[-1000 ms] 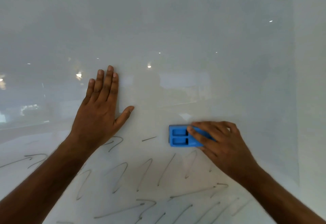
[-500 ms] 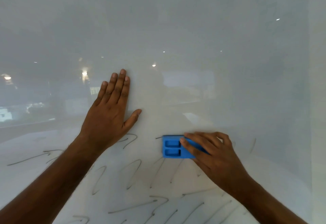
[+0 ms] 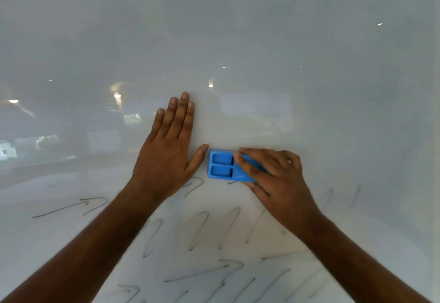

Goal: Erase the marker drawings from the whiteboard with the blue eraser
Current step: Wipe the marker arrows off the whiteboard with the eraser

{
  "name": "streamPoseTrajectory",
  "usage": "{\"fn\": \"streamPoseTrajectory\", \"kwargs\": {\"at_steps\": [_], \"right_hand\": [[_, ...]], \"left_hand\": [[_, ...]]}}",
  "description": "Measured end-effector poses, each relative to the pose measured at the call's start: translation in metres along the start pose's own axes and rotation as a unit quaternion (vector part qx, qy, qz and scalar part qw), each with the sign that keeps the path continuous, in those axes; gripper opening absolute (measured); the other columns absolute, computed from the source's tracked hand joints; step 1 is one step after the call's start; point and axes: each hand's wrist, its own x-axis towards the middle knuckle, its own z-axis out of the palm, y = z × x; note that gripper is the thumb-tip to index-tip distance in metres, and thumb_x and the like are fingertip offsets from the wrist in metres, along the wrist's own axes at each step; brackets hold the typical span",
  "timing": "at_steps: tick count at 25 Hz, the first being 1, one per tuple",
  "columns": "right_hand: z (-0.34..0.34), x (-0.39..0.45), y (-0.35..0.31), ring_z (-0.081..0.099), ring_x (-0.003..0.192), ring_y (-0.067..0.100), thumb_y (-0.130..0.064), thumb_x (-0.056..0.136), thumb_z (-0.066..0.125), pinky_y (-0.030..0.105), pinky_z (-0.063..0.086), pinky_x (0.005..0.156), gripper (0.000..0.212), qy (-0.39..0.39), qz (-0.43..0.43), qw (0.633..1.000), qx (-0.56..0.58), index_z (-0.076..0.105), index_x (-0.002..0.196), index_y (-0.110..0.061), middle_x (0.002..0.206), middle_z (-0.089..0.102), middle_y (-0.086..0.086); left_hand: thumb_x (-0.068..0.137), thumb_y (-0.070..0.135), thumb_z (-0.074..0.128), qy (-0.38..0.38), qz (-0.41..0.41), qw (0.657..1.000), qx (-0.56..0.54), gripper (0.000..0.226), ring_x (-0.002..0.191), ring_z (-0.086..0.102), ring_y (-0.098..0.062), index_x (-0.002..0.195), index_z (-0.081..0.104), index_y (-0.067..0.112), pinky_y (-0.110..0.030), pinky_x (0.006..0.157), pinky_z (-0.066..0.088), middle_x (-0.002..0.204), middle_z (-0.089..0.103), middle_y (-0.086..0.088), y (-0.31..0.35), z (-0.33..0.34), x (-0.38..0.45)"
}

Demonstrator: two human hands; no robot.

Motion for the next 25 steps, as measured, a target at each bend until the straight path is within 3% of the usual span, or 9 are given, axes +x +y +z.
{"fn": "streamPoseTrajectory", "kwargs": {"at_steps": [4,8,13,17,21,25], "right_hand": [[0.012,-0.039,-0.022,0.059,0.129,0.021,-0.033,0.100,0.058,0.048,0.043,0.102,0.059,-0.031,-0.060,0.997,-0.027,0.044,0.157,-0.032,0.153,0.054,-0.007],[0.002,-0.059,-0.001,0.055,0.132,0.022,-0.031,0.102,0.050,0.048,0.044,0.103,0.061,-0.051,-0.084,0.993,-0.065,0.036,0.161,-0.031,0.155,0.052,-0.005],[-0.011,-0.015,0.019,0.061,0.122,0.023,-0.040,0.100,0.056,0.047,0.044,0.094,0.053,-0.006,-0.039,0.997,-0.072,0.048,0.151,-0.030,0.148,0.058,-0.005],[0.005,0.028,-0.018,0.062,0.121,0.022,-0.039,0.094,0.064,0.047,0.042,0.097,0.059,0.013,0.003,1.000,-0.020,0.048,0.150,-0.033,0.149,0.056,-0.010],[0.025,0.017,-0.063,0.061,0.123,0.021,-0.036,0.097,0.068,0.047,0.043,0.099,0.063,0.004,-0.058,0.998,-0.025,0.046,0.155,-0.034,0.152,0.054,-0.010],[0.023,-0.020,-0.057,0.057,0.130,0.022,-0.027,0.099,0.063,0.049,0.042,0.102,0.067,-0.050,-0.119,0.991,-0.036,0.037,0.160,-0.031,0.159,0.046,-0.007]], "left_hand": [[0.112,0.065,0.022,-0.019,0.050,0.999,0.002,0.087,0.170,0.001,-0.024,0.174,0.007,0.005,-0.039,0.139,0.003,0.183,0.001,-0.011,-0.020,-0.008,-0.004],[0.112,0.065,0.021,-0.022,0.064,0.998,0.016,0.086,0.170,0.001,-0.024,0.174,0.008,0.005,-0.038,0.138,0.003,0.183,0.001,-0.010,-0.047,-0.016,-0.014],[0.111,0.062,0.027,-0.010,0.021,1.000,0.019,0.087,0.170,0.002,-0.026,0.173,0.008,0.005,-0.039,0.138,0.002,0.183,0.002,-0.011,-0.093,-0.033,-0.026],[0.109,0.061,0.030,-0.009,-0.019,1.000,0.021,0.087,0.170,-0.004,-0.024,0.174,0.003,0.009,-0.037,0.138,-0.003,0.183,-0.003,-0.009,-0.125,-0.043,-0.031],[0.109,0.059,0.031,-0.010,-0.051,0.999,0.015,0.087,0.170,-0.008,-0.021,0.174,-0.002,0.011,-0.033,0.137,-0.007,0.183,-0.006,-0.008,-0.151,-0.050,-0.038],[0.109,0.057,0.033,0.001,-0.058,0.998,0.013,0.087,0.170,-0.008,-0.023,0.174,-0.002,0.011,-0.034,0.137,-0.007,0.183,-0.006,-0.008,-0.163,-0.053,-0.047]]}}
